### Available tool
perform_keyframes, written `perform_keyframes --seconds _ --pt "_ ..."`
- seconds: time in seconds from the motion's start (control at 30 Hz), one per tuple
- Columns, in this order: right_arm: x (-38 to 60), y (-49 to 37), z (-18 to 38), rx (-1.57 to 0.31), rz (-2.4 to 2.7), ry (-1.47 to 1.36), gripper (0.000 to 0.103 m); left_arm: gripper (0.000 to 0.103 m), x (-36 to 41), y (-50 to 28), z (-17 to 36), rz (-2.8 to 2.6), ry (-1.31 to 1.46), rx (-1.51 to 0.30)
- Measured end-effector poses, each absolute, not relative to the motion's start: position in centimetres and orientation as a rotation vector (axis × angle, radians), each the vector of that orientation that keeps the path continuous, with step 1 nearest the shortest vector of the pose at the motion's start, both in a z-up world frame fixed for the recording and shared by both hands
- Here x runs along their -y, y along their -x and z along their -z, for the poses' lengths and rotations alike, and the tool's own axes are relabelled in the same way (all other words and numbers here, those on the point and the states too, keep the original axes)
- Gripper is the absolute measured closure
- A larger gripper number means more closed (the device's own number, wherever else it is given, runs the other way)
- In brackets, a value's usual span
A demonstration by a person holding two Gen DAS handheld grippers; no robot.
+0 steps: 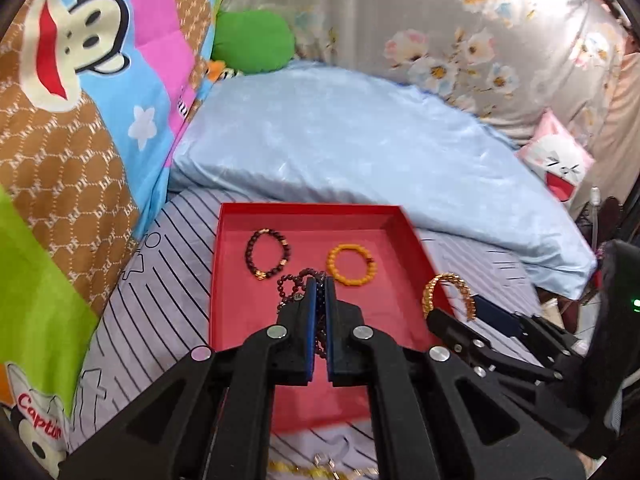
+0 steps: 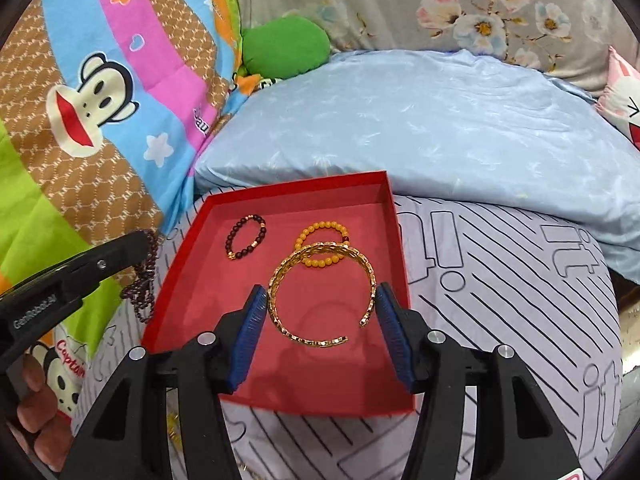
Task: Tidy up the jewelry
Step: 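Open both tools to drop the purple bracelet and gold bangle in the box, then withdraw both tools from the red box toward the remaining jewelry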
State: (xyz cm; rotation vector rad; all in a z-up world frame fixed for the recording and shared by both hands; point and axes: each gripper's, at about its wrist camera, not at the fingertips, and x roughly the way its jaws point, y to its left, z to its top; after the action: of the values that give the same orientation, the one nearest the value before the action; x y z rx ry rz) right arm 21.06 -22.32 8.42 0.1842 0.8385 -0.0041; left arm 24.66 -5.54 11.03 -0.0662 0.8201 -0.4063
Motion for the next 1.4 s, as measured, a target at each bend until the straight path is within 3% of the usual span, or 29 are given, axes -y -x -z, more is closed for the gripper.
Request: perform_keyframes --seconds 0.6,0.67,0.77,1.4 --pt "20.7 -26.0 -3.2 -0.943 0.018 -0.134 0.047 0.097 6.2 -29.5 -4.3 0.307 0.031 -0.91" --pt "20.7 -25.8 -3.4 -0.936 0.026 -0.132 0.044 0.077 6.1 -29.5 -4.3 0.294 0.029 -0.908" --pt "20.8 -25.2 -4.1 -0.914 0.03 -0.133 0.039 0.061 6.0 -29.1 -4.7 0.27 0.019 -0.889" --pt "20.9 -19.7 -7.7 -0.844 0.052 -0.133 0.039 0.061 5.9 -24.9 -8.0 0.265 -0.024 -0.838"
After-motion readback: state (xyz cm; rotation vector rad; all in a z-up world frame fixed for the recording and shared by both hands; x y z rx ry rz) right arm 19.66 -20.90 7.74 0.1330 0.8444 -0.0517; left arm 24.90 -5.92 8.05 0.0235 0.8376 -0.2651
